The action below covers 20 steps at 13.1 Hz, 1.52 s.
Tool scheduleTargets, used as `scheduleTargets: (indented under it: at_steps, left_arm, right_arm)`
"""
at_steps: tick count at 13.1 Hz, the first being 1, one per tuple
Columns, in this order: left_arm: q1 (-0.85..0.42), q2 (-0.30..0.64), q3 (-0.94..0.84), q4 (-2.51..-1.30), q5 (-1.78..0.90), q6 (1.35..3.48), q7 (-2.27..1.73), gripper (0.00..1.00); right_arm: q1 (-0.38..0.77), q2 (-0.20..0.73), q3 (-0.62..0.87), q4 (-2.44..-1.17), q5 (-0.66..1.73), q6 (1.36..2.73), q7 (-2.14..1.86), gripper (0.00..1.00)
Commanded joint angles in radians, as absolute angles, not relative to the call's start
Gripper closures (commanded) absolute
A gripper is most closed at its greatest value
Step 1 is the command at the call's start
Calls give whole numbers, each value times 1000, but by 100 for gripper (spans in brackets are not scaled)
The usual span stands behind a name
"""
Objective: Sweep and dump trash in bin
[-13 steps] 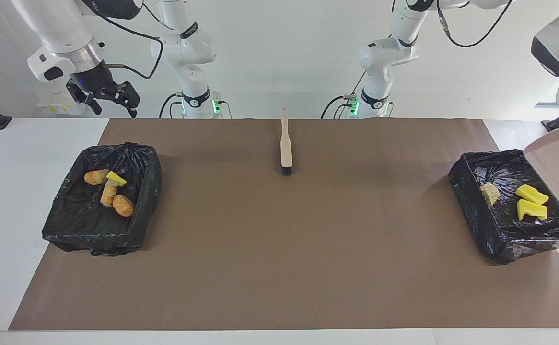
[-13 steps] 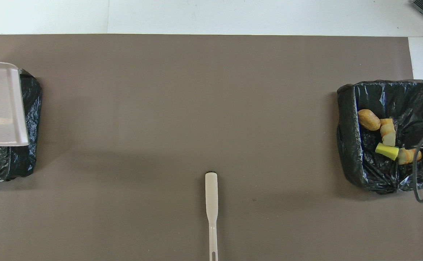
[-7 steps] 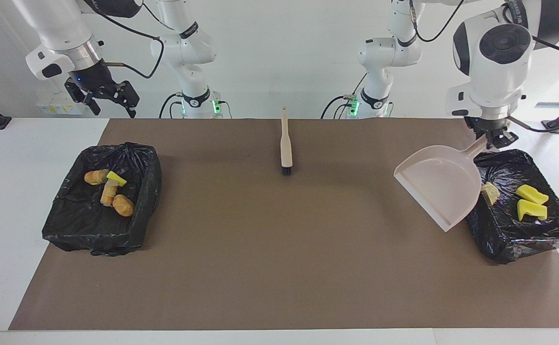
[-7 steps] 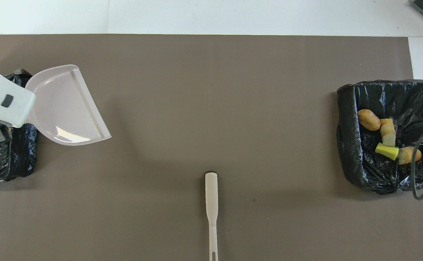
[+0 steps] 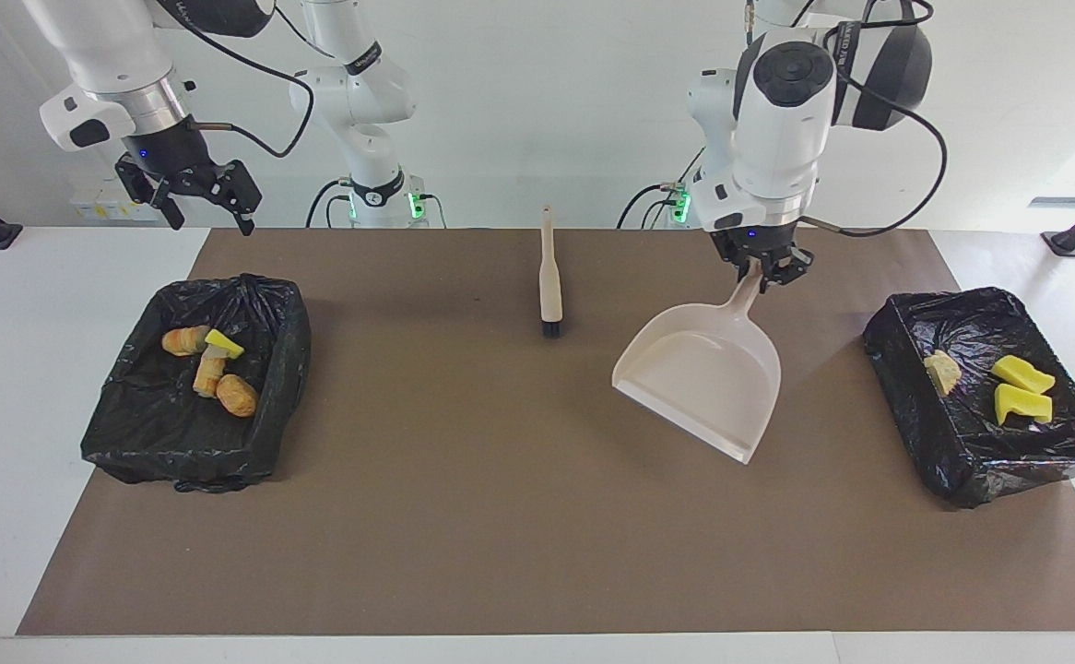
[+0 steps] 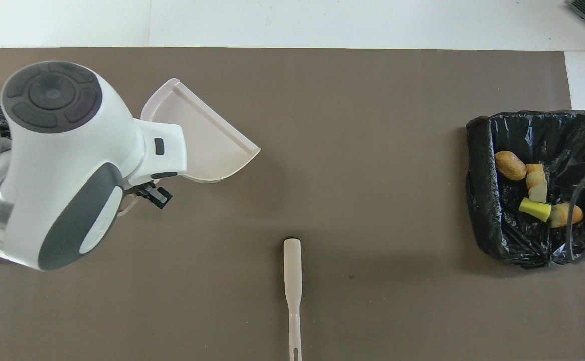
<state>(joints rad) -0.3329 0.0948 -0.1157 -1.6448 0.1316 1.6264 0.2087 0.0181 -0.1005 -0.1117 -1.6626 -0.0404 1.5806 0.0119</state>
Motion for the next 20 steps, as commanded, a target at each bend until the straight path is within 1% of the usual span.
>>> scheduleTargets:
  at_steps: [1,6,9,10,12,13,14,15,17,19,20]
  left_arm:
    - [-395,168,-95,-1655,78,1756,45,100]
    - [-520,302,-95,-1661,38,1995,-297,100]
    - [-546,377,-95,-1664,17,2112,-395,100]
    - [-566,403,-97,-1683,14,2155,-434,100]
    - [-589,410,-95,-1730,12,2235,-485,100]
    - [-581,410,-97,-1733,12,2240,-467,24]
    - [-574,407,-97,-1735,11,2241,-466,0]
    - [-571,396,-95,-1735,9,2234,-465,0]
    - [-522,353,-94,-1727,9,2206,-466,0]
    - [-453,337,-86,-1710,11,2203,-463,0]
    - [-407,336,-86,-1706,12,2201,-457,0]
  right_arm:
    - [6,-97,-106,-1660,-63,1586,-9,0]
    - [5,-91,-107,-1654,-75,1612,-9,0]
    - [6,-91,-107,-1654,-75,1614,-9,0]
    - [5,-91,-107,-1654,-77,1617,-9,0]
    - [5,-91,-107,-1657,-75,1629,-9,0]
    - [5,-91,-107,-1657,-75,1620,-8,0]
    - [5,-92,-107,-1657,-75,1620,-6,0]
    - [5,-91,-107,-1655,-75,1623,-9,0]
    - [3,-91,-109,-1655,-77,1637,-9,0]
    - [0,-90,-107,-1657,-77,1658,-9,0]
    - [2,-91,-107,-1658,-77,1646,-8,0]
